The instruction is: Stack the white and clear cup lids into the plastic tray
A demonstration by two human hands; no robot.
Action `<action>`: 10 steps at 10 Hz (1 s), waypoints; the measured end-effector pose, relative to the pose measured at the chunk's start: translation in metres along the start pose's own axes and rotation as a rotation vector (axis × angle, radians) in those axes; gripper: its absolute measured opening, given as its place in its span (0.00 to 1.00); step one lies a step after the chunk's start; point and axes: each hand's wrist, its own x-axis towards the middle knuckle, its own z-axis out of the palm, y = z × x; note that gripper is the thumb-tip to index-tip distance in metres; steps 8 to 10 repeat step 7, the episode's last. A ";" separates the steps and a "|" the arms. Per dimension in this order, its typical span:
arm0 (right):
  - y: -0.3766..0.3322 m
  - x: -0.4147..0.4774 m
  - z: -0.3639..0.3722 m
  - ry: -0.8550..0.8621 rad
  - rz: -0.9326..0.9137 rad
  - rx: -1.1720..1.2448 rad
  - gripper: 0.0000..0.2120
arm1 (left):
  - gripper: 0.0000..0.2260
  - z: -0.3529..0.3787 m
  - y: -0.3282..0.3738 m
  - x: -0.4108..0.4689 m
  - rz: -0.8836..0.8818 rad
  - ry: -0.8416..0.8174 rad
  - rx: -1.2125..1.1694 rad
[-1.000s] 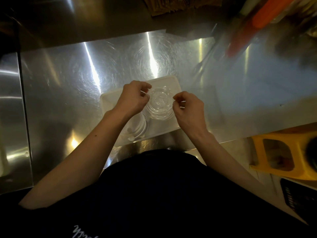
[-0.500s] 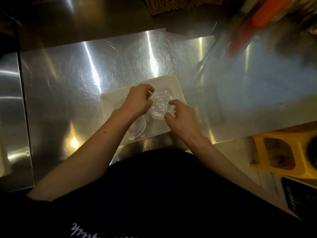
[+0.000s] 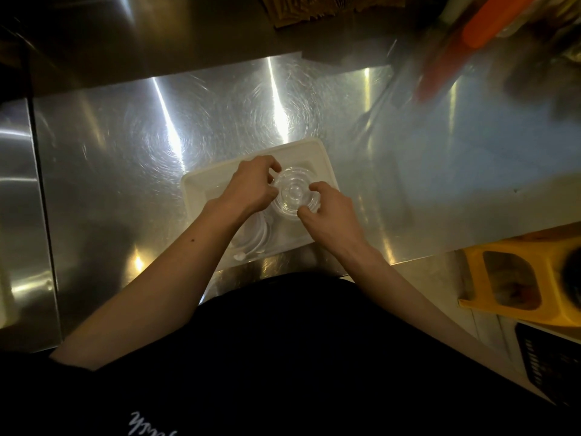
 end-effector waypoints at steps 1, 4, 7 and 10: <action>-0.001 -0.001 -0.001 -0.001 0.018 0.015 0.24 | 0.20 -0.001 -0.002 0.000 0.006 0.002 -0.006; -0.003 -0.003 -0.006 -0.014 0.003 0.025 0.24 | 0.20 -0.003 -0.001 -0.003 0.026 0.017 -0.009; 0.001 -0.006 -0.011 0.088 -0.176 -0.059 0.21 | 0.17 -0.002 0.002 -0.021 0.170 0.166 0.064; 0.001 -0.006 -0.011 0.088 -0.176 -0.059 0.21 | 0.17 -0.002 0.002 -0.021 0.170 0.166 0.064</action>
